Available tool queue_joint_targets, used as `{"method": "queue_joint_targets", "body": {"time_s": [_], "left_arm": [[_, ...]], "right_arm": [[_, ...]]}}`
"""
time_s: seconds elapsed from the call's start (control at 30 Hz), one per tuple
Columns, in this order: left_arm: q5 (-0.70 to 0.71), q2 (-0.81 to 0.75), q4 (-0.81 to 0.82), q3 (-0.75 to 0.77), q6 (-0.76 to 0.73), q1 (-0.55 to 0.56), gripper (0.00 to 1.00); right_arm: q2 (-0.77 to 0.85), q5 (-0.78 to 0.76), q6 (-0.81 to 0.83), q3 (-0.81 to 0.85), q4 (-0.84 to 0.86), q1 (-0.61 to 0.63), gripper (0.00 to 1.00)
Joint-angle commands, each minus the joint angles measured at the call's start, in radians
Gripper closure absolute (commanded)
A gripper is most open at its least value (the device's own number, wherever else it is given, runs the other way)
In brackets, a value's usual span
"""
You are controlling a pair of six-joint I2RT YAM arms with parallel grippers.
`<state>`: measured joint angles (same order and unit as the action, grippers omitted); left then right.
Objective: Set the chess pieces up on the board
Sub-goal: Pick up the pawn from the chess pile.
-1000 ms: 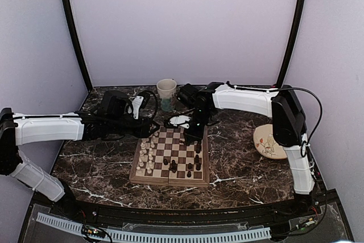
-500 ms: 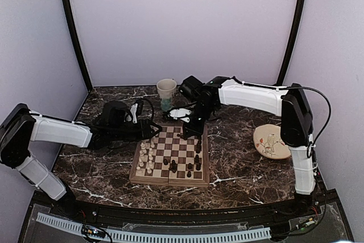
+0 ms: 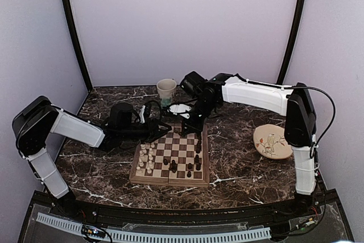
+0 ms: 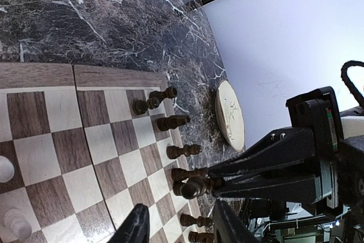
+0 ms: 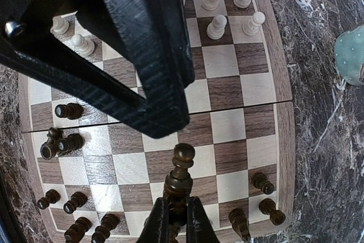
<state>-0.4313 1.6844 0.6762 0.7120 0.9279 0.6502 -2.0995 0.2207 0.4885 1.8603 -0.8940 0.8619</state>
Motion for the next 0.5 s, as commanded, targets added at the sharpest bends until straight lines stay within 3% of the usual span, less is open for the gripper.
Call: {"method": "queue_joint_targets", "body": {"time_s": [0.0, 0.47], "left_arm": [[-0.066, 0.029, 0.101, 0.04, 0.056, 0.006, 0.61], [-0.099, 0.097, 0.121, 0.093, 0.063, 0.035, 0.74]], "right_arm": [[0.043, 0.024, -0.012, -0.009, 0.023, 0.002, 0.97], [0.044, 0.045, -0.015, -0.01, 0.023, 0.002, 0.97]]}}
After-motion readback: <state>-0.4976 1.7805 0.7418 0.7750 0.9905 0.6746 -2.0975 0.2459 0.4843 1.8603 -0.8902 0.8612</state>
